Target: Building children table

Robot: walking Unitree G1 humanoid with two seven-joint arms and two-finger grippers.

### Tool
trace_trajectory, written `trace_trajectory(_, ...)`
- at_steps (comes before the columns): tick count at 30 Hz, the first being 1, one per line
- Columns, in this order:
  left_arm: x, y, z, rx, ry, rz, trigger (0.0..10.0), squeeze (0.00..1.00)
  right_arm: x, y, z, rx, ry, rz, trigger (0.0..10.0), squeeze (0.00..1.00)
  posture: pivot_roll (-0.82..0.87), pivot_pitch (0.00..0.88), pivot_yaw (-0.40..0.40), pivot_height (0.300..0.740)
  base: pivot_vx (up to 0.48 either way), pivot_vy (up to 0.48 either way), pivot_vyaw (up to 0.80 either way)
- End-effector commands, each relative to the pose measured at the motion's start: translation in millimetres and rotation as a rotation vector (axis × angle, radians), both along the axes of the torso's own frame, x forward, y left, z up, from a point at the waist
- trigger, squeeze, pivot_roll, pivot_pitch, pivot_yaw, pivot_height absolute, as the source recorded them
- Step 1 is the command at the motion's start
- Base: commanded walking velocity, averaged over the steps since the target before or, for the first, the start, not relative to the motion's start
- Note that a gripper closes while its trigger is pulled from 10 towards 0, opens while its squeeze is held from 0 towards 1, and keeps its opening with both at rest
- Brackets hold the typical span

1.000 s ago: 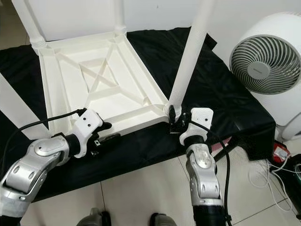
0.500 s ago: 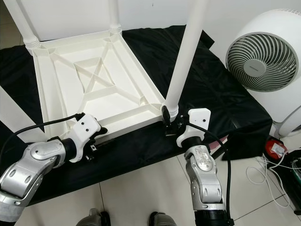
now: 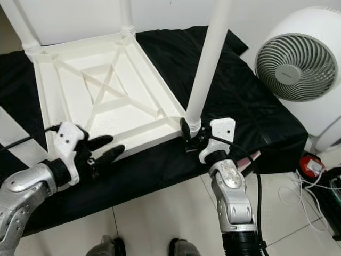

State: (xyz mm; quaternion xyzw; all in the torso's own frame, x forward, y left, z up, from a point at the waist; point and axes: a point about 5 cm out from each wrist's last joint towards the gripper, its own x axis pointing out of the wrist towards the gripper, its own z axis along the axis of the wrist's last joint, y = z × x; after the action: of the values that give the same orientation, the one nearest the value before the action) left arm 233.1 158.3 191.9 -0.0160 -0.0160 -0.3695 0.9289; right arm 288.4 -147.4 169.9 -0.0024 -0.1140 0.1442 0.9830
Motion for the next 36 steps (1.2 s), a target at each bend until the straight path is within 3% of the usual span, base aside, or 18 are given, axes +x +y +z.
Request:
trace_trajectory(1, -9.7, 11.6, 4, -0.063, 0.001, 0.036, 10.0, 0.00, 4.9, -1.6, -2, -0.016, 0.004, 0.013, 10.0, 0.00, -0.01, 0.172, -0.010, 0.740, 0.000, 0.000, 0.00)
trace_trajectory(3, -25.0, 18.0, 6, -0.111, -0.008, 0.012, 10.0, 0.00, 13.8, -2.4, 0, -0.044, -0.003, 0.036, 10.0, 0.00, -0.01, 0.170, -0.013, 0.740, 0.000, 0.000, 0.00)
trace_trajectory(9, -46.9, 27.2, 8, -0.120, -0.005, -0.039, 10.0, 0.00, 27.6, -3.7, 4, -0.076, -0.009, 0.065, 10.0, 0.00, 0.01, 0.170, -0.020, 0.740, 0.000, 0.000, 0.00)
trace_trajectory(12, -51.5, 38.4, 7, -0.092, -0.002, 0.028, 10.0, 0.00, 38.6, -0.4, 10, -0.090, -0.022, 0.089, 10.0, 0.00, 0.03, 0.168, -0.023, 0.740, 0.000, 0.000, 0.00)
trace_trajectory(17, -56.8, 43.7, 5, -0.062, 0.002, 0.052, 10.0, 0.00, 44.2, 8.7, 14, -0.080, -0.029, 0.123, 10.0, 0.00, 0.05, 0.165, -0.024, 0.740, 0.000, 0.000, 0.00)
trace_trajectory(21, -73.5, 59.8, 8, -0.001, 0.022, 0.097, 10.0, 0.00, 50.7, 20.0, 15, -0.057, -0.037, 0.158, 10.0, 0.00, 0.08, 0.166, -0.027, 0.740, 0.000, 0.000, 0.00)
trace_trajectory(27, -89.4, 77.0, 11, 0.051, 0.039, 0.142, 10.0, 0.00, 57.2, 18.5, 12, -0.037, -0.025, 0.143, 10.0, 0.00, 0.11, 0.171, -0.034, 0.740, 0.000, 0.000, 0.00)
trace_trajectory(29, -103.7, 91.4, 11, 0.090, 0.065, 0.199, 10.0, 0.00, 61.6, 15.7, 14, -0.042, -0.028, 0.146, 10.0, 0.00, 0.12, 0.177, -0.039, 0.740, 0.000, 0.000, 0.00)
trace_trajectory(36, -114.9, 104.4, 8, 0.114, 0.099, 0.267, 10.0, 0.00, 65.8, 14.9, 15, -0.044, -0.033, 0.148, 10.0, 0.00, 0.13, 0.180, -0.045, 0.740, 0.000, 0.000, 0.00)
